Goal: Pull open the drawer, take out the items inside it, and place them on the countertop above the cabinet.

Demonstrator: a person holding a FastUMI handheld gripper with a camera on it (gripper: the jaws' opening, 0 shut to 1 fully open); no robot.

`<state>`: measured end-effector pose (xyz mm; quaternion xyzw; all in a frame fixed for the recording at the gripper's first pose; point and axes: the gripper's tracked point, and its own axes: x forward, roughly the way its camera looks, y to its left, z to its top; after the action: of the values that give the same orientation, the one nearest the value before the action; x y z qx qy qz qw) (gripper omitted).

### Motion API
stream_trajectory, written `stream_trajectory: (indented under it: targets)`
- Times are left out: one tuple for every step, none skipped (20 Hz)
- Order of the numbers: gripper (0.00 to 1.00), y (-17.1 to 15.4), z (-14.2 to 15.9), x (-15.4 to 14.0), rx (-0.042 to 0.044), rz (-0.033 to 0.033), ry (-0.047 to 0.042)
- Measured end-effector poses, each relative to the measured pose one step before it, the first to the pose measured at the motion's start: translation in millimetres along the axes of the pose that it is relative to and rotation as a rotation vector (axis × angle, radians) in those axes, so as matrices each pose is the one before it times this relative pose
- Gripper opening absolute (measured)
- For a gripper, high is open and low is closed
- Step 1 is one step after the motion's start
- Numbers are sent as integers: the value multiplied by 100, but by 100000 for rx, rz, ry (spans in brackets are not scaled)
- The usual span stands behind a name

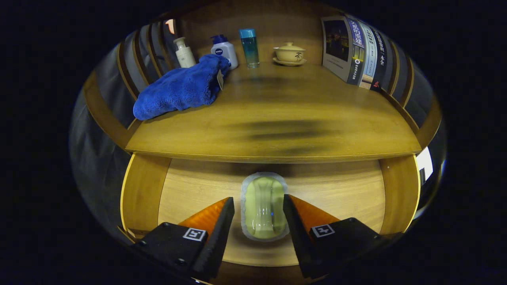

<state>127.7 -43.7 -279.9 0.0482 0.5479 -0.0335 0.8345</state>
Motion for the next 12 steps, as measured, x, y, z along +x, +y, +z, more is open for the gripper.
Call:
stream_trajectory:
  targets:
    - [82, 32, -577, 150, 145, 389, 2300]
    - [79, 143, -371, 50, 206, 346, 2382]
    - [77, 84, -54, 102, 100, -11, 1266]
    - [74, -115, -182, 107, 86, 152, 618]
    - [65, -293, -18, -33, -29, -1180, 121]
    - [56, -228, -106, -94, -365, -600, 635]
    - [47, -233, -258, 127, 67, -599, 1296]
    - [38, -230, -307, 45, 1300, -379, 834]
    - [29, 115, -309, 233, 1632, 904, 1518]
    - [31, 31, 81, -353, 643, 823, -1196]
    - [26, -139, 56, 166, -1058, 155, -1627]
    - [26, -141, -36, -201, -1349, -553, -1617]
